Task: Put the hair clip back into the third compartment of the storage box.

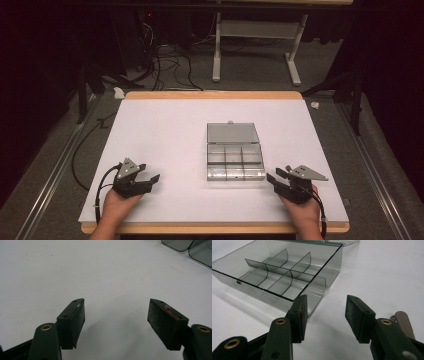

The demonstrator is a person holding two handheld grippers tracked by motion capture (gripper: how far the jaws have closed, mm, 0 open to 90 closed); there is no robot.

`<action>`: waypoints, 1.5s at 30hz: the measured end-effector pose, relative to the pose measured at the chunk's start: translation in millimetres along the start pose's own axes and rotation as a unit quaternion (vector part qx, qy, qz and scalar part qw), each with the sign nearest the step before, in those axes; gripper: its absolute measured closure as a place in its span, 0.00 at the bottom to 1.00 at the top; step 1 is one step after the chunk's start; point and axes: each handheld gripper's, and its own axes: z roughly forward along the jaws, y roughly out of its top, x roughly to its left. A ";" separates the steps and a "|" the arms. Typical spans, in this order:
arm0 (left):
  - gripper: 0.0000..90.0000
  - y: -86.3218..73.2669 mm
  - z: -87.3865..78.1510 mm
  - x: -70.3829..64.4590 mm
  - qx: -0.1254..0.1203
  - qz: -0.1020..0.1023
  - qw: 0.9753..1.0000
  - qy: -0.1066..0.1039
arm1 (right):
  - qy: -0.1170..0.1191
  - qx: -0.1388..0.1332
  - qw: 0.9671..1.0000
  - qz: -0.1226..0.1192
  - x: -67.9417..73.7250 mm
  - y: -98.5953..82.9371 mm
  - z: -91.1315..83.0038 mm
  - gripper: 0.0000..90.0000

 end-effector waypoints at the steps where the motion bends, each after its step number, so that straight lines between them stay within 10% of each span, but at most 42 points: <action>1: 0.34 0.0 -0.1 -0.1 0.000 0.000 1.000 0.000 | -0.001 0.000 1.000 -0.007 0.6 0.1 0.6 0.59; 19: 0.34 -0.1 -0.1 0.4 -0.003 -0.002 1.000 -0.005 | -0.019 -0.006 1.000 -0.010 0.5 1.6 -5.4 0.61; 45: 0.34 0.3 0.3 0.5 0.002 0.001 1.000 -0.005 | -0.101 0.003 0.994 0.029 -44.4 -5.9 -39.7 0.65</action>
